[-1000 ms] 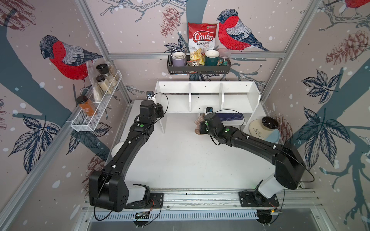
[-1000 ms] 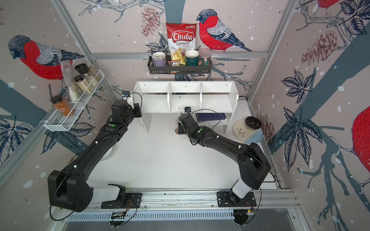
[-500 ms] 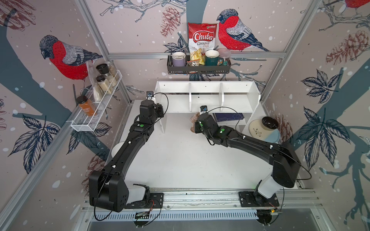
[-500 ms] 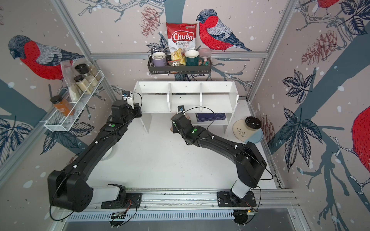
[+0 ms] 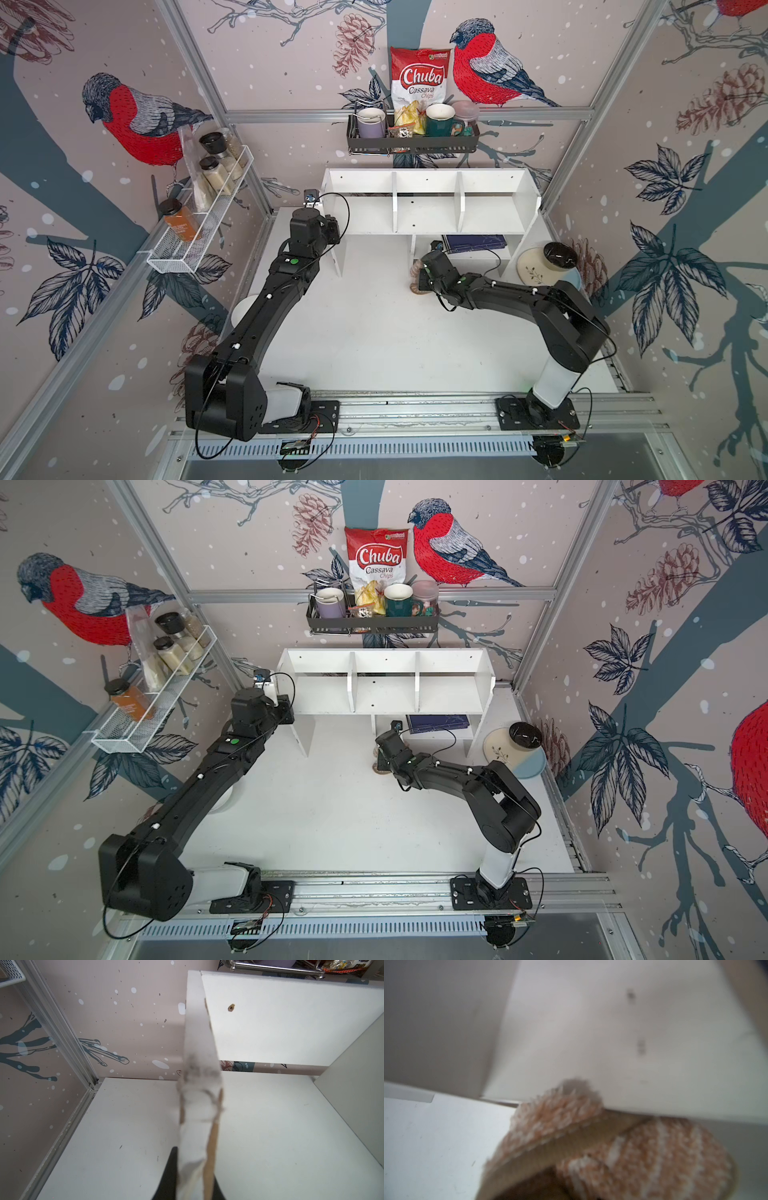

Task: Wipe the bookshelf clean with a cloth
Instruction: Wipe the dust from the shelf.

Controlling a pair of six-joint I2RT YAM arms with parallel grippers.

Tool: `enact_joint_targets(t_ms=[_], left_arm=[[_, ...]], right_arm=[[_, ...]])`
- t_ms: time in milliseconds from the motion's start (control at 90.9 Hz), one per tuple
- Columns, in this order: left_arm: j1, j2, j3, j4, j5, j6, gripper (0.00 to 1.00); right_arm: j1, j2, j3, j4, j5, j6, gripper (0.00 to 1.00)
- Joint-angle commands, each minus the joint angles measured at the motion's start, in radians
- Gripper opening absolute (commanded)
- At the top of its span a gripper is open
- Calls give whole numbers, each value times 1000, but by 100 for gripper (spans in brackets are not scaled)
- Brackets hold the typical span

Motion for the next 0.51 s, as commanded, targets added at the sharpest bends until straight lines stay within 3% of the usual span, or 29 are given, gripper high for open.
enact_joint_targets(t_ms=[0,253,495], left_arm=[[-8,3,-3,-34,95,-90,0],[-7,3,-1,-37,94,-85,0],[-7,2,1,-38,99,-84,0]], right_arm=[[-44,-81,-54,49,-10,14,0],[-275,-288,-190,-35,-51,-13,0],[-592,-495,-267,-119,-156,-29,0]])
